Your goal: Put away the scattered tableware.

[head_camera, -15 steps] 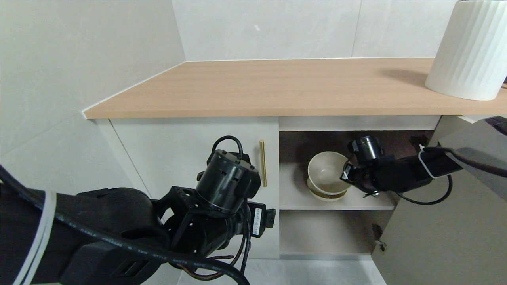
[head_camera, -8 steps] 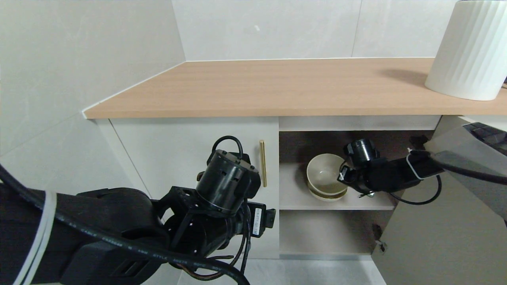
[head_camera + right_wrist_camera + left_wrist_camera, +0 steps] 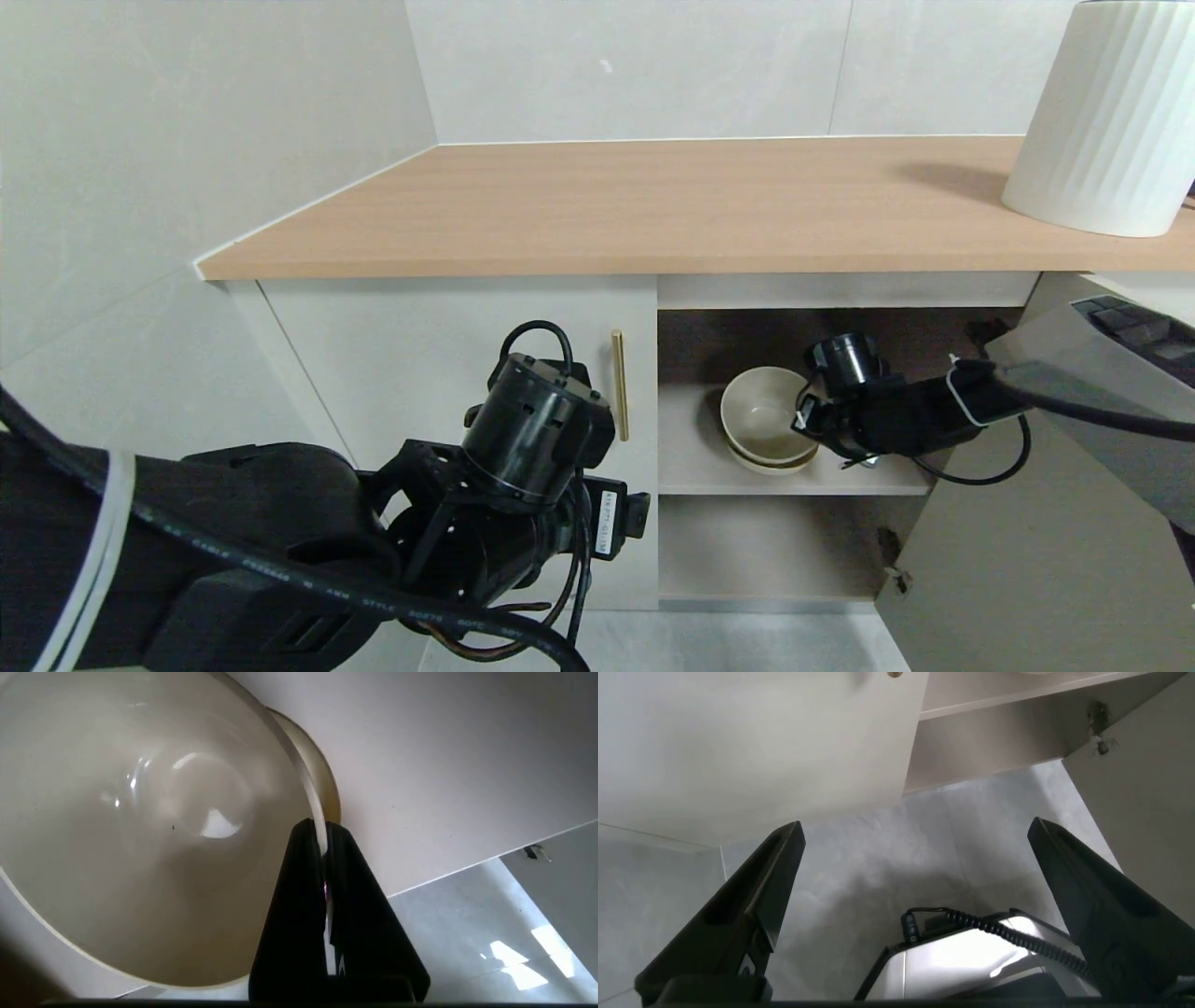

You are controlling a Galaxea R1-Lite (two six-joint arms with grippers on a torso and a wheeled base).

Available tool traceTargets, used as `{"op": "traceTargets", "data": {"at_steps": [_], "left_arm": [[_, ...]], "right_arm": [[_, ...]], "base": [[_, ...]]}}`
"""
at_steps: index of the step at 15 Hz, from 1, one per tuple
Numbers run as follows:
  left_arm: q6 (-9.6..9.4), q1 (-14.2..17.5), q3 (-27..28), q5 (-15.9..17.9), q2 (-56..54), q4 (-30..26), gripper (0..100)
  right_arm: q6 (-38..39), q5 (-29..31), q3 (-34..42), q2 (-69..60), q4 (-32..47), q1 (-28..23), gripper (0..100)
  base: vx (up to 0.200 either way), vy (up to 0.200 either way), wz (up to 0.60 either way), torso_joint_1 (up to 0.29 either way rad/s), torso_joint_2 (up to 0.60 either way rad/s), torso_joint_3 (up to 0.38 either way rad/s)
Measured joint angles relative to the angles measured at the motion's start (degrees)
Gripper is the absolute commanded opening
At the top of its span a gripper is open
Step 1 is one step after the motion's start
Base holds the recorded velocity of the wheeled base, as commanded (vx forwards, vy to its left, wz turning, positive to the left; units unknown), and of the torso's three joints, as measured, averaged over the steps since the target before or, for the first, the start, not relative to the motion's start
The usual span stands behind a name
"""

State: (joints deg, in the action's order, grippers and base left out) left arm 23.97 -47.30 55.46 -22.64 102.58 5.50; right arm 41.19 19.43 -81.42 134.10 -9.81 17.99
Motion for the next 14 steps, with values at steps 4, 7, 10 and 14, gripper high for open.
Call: {"op": "traceTargets", "data": {"at_steps": [4, 7, 10, 14], "left_arm": [[0.01, 0.0, 0.1, 0.0, 0.0, 0.0, 100], [0.55, 0.2, 0.2, 0.0, 0.0, 0.0, 100], [1.12, 1.6, 0.1, 0.4, -1.2, 0.1, 100], [0.74, 4.2, -1.4, 0.9, -8.5, -0.3, 100]], "right_arm": [[0.0, -0.1, 0.2, -0.1, 0.2, 0.2, 100], [-0.3, -0.4, 1.4, -1.2, 0.4, 0.7, 100], [-3.2, -1.7, 6.1, -5.7, 0.6, 2.1, 100], [-6.7, -4.4, 14.6, -20.5, 10.0, 6.1, 100]], "base": [[0.0, 0.0, 0.0, 0.0, 0.0, 0.0], [0.0, 0.0, 0.0, 0.0, 0.0, 0.0], [0.0, 0.0, 0.0, 0.0, 0.0, 0.0], [0.0, 0.0, 0.0, 0.0, 0.0, 0.0]]}}
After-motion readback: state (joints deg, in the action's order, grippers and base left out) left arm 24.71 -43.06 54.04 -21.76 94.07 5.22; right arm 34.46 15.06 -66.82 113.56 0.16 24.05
